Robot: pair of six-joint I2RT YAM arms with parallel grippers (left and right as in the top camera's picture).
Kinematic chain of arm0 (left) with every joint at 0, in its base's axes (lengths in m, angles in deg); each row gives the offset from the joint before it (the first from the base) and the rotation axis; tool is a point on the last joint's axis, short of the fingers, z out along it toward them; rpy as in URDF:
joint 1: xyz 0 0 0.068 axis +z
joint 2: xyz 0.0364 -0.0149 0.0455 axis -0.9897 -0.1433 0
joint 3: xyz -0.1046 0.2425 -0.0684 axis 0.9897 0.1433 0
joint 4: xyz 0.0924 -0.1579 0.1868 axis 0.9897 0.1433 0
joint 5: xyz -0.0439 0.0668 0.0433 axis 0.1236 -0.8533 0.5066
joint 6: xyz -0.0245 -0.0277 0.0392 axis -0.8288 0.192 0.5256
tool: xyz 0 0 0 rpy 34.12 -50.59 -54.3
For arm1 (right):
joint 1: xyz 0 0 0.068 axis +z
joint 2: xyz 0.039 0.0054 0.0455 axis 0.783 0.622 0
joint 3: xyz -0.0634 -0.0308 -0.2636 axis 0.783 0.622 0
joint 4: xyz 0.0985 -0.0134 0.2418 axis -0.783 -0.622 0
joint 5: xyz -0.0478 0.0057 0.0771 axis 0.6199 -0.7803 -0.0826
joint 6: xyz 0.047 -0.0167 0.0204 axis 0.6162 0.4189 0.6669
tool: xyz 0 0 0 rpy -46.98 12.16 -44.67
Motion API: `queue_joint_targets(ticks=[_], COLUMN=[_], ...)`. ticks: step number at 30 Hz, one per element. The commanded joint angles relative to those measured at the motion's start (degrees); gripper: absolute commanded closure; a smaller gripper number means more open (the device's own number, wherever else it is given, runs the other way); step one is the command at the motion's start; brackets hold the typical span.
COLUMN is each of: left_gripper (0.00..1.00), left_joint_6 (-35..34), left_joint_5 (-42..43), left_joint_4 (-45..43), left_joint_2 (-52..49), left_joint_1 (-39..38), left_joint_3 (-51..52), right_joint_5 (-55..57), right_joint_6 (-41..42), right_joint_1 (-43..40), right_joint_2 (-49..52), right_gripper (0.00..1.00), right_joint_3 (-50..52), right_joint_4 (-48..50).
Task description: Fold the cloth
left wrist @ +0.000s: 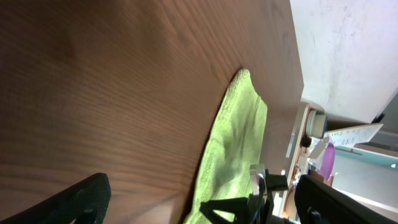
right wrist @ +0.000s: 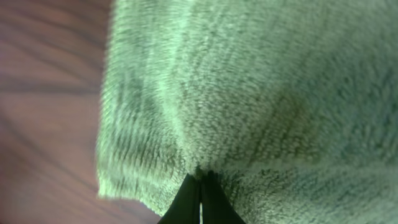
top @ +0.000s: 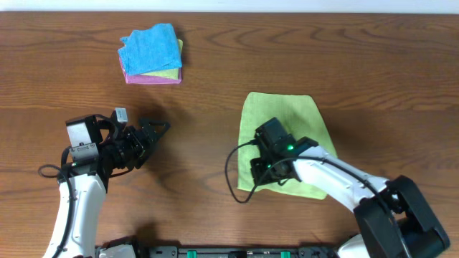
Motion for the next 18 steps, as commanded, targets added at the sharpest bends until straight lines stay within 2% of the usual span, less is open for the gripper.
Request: queue_joint_targets(ticks=[1, 7, 8, 10, 13, 15, 18], left_gripper=[0.04, 0.04, 0.04, 0.04, 0.04, 0.04, 0.04], left_joint_6=[1.1, 1.1, 1.0, 1.1, 1.1, 1.1, 1.1], left_joint_5=[0.6, 0.6, 0.6, 0.6, 0.6, 0.7, 0.6], left_joint_4=[-0.6, -1.4, -1.4, -1.4, -1.4, -1.4, -1.4], left_joint_2=[0.0, 0.0, 0.0, 0.0, 0.0, 0.0, 0.0], left_joint_1=[0.2, 0.2, 0.2, 0.2, 0.2, 0.2, 0.2], left_joint_3=[-1.4, -1.4, -1.5, -1.5, -1.5, -1.7, -1.7], right_joint_5=[-3.3, -3.0, -2.8, -1.3, 3.9, 6.9, 8.8], right_joint_6=[3.2, 8.3, 8.9, 10.7, 11.0, 9.5, 7.0], right_joint_1=[3.9, 10.0, 10.2, 9.8, 8.1, 6.6, 4.4], right_joint_2=[0.5, 0.5, 0.5, 0.0, -2.0, -4.0, -7.5], right_gripper=[0.99, 0.99, 0.96, 0.82, 0.68, 0.50, 0.36], right_joint_3=[-1.5, -2.2, -2.5, -3.7, -6.2, -8.1, -10.8], right_joint_4=[2.1, 5.9, 5.6, 3.3, -2.0, -5.3, -9.2])
